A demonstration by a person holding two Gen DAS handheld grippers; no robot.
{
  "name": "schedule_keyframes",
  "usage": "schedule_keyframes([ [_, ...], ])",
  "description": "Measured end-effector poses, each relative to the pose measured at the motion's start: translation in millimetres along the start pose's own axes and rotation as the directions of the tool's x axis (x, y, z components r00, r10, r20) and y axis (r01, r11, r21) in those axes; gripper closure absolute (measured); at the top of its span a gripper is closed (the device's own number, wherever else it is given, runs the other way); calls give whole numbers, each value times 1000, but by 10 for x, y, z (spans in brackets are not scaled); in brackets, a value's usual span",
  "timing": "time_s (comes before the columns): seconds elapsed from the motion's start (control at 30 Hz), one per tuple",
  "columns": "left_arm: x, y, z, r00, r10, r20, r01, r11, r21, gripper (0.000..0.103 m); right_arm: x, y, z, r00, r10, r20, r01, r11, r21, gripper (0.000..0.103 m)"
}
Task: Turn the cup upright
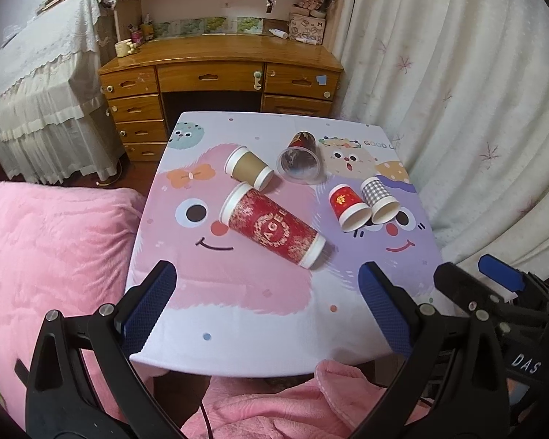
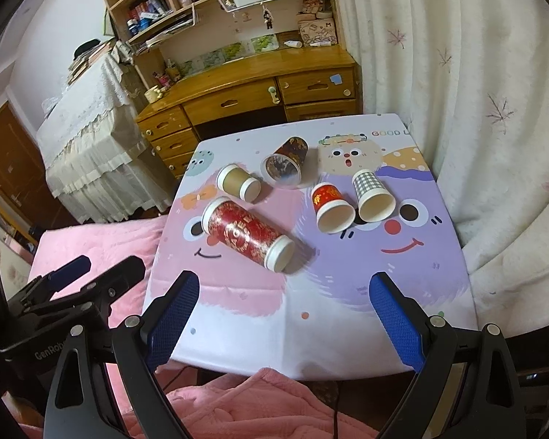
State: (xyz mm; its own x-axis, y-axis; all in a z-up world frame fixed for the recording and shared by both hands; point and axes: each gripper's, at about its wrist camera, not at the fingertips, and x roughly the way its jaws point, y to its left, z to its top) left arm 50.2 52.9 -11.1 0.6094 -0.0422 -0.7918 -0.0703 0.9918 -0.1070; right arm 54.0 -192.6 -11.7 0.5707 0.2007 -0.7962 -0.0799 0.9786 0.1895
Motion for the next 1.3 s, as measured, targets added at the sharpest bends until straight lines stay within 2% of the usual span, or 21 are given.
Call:
schedule_keyframes([
  [0.2, 102, 402, 364, 999, -43, -31, 44, 999, 30, 4, 289, 378, 179, 1000, -21, -22, 22, 998, 67, 7],
  [0.37, 254, 720, 551, 993, -67, -95, 74, 994, 77, 4, 545, 567, 220, 998, -28, -64, 40, 980, 194, 7],
  [0.53, 521, 1006, 574, 974, -102, -201, 126, 986, 111, 4, 843, 560, 24, 986, -70, -154, 121, 928, 352, 7],
  [0.63, 687, 998, 536, 970, -95, -222, 134, 977, 168, 4, 972, 500, -153, 972, -116, -204, 194, 885, 422, 7],
  [0.7, 782, 949, 547, 968, -104, -227, 156, 963, 221, 4, 1033, 434, -271, 955, -157, -253, 259, 855, 449, 7],
  [0.73, 806, 911, 545, 968, -112, -224, 165, 958, 235, 4, 1038, 390, -334, 953, -156, -259, 266, 843, 468, 8],
  [0.83, 901, 749, 571, 967, -121, -225, 186, 938, 292, 4, 1016, 220, -517, 959, -139, -245, 253, 809, 530, 8],
  [0.93, 994, 500, 592, 966, -128, -226, 206, 909, 363, 4, 984, 62, -645, 958, -160, -237, 269, 788, 553, 8],
  [1.07, 1060, 223, 653, 967, -133, -219, 219, 873, 437, 4, 958, -109, -668, 951, -205, -231, 300, 786, 540, 8],
  [1.13, 1079, 92, 701, 974, -112, -196, 196, 851, 487, 4, 940, -154, -550, 950, -211, -232, 305, 791, 530, 8],
  [1.2, 1090, -80, 744, 986, -80, -147, 149, 818, 556, 4, 946, -260, -449, 952, -219, -212, 299, 810, 505, 8],
  [1.3, 1103, -261, 802, 993, -61, -98, 109, 767, 633, 4, 938, -392, -252, 956, -230, -184, 291, 841, 456, 8],
])
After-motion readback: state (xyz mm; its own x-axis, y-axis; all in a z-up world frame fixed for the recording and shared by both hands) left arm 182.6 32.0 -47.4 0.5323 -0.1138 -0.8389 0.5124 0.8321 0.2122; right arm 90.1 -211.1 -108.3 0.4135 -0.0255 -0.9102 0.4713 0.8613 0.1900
